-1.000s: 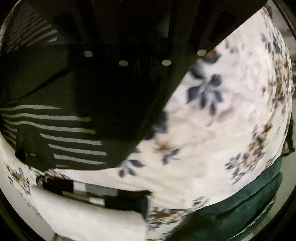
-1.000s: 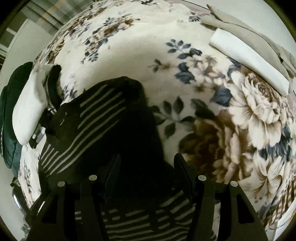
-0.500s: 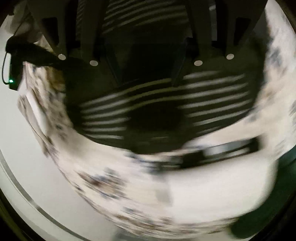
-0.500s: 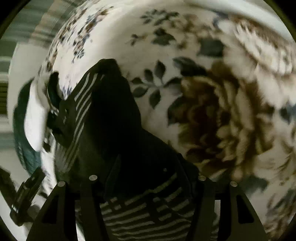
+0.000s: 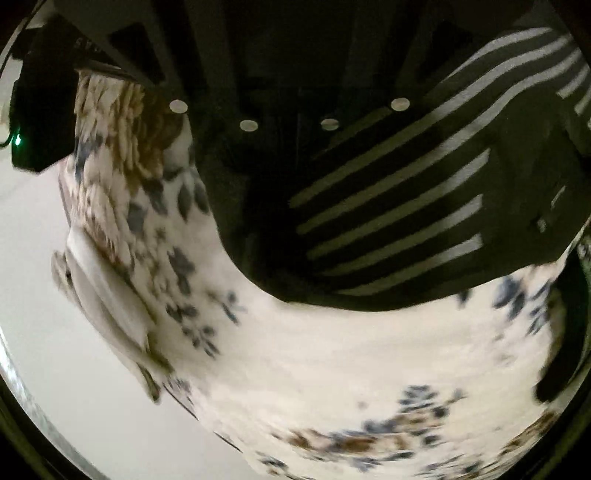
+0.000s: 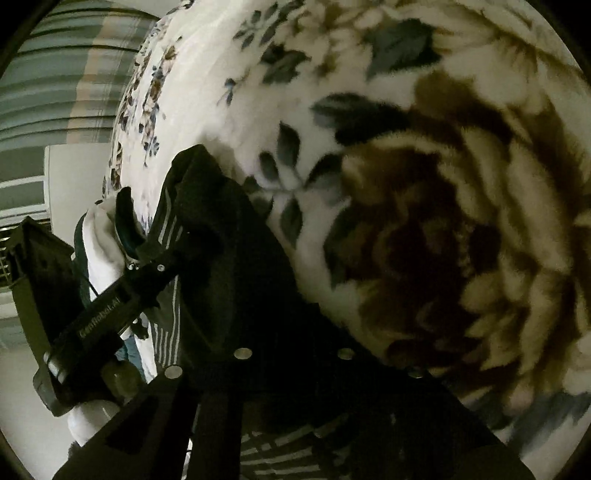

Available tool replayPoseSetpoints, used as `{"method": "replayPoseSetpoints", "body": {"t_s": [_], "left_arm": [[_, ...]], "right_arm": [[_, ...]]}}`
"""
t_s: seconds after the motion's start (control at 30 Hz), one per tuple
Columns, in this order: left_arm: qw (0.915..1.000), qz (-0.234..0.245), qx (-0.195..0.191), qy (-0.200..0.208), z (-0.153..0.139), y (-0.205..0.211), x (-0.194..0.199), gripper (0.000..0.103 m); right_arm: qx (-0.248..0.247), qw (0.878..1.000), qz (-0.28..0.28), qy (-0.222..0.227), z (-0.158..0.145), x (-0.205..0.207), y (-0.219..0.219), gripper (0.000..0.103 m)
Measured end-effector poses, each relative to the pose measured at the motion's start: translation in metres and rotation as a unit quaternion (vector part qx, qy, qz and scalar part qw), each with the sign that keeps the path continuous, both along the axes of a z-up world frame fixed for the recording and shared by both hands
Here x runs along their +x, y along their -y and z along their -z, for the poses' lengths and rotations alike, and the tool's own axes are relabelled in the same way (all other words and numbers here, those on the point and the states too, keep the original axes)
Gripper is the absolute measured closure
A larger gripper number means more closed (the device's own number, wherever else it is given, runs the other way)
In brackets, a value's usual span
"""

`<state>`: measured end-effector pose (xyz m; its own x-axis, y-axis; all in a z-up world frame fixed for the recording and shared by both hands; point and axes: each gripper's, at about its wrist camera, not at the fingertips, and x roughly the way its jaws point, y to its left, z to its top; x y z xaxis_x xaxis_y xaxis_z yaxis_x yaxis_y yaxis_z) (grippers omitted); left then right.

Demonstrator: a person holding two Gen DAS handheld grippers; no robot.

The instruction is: Fold small clothes

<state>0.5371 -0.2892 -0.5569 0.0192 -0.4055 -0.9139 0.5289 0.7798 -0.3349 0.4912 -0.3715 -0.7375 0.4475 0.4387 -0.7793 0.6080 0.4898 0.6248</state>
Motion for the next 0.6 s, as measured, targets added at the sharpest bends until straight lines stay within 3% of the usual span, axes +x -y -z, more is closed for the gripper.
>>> {"method": "replayPoseSetpoints", "body": {"t_s": [0.23, 0.33, 0.4, 0.43, 0.5, 0.53, 0.57, 0.6], "left_arm": [[0.9972, -0.068, 0.006, -0.029, 0.013, -0.034, 0.022, 0.102], [0.9956, -0.093, 0.009, 0.005, -0.004, -0.046, 0.015, 0.101], [0.9935, -0.107, 0.001, 0.039, -0.023, -0.059, 0.007, 0.100], [0.9921, -0.114, 0.001, 0.052, -0.030, -0.066, 0.004, 0.094], [0.9879, -0.134, 0.007, 0.077, -0.047, -0.085, -0.004, 0.060], [0.9858, -0.145, 0.007, 0.084, -0.054, -0.096, -0.009, 0.027], [0.9833, -0.158, 0.008, 0.090, -0.059, -0.104, -0.012, 0.003], [0.9793, -0.176, 0.011, 0.099, -0.067, -0.119, -0.017, 0.001]], "right_arm": [[-0.047, 0.998, -0.042, -0.019, -0.013, 0.012, -0.005, 0.092], [-0.091, 0.993, -0.070, -0.040, -0.026, 0.021, -0.011, 0.076], [-0.143, 0.983, -0.094, -0.059, -0.039, 0.026, -0.018, 0.043], [-0.168, 0.978, -0.104, -0.064, -0.046, 0.028, -0.022, 0.038], [-0.219, 0.965, -0.121, -0.075, -0.060, 0.031, -0.033, 0.020], [-0.243, 0.958, -0.129, -0.080, -0.065, 0.033, -0.039, 0.015], [-0.267, 0.951, -0.136, -0.082, -0.072, 0.035, -0.046, 0.005], [-0.288, 0.943, -0.141, -0.084, -0.077, 0.036, -0.052, 0.000]]}}
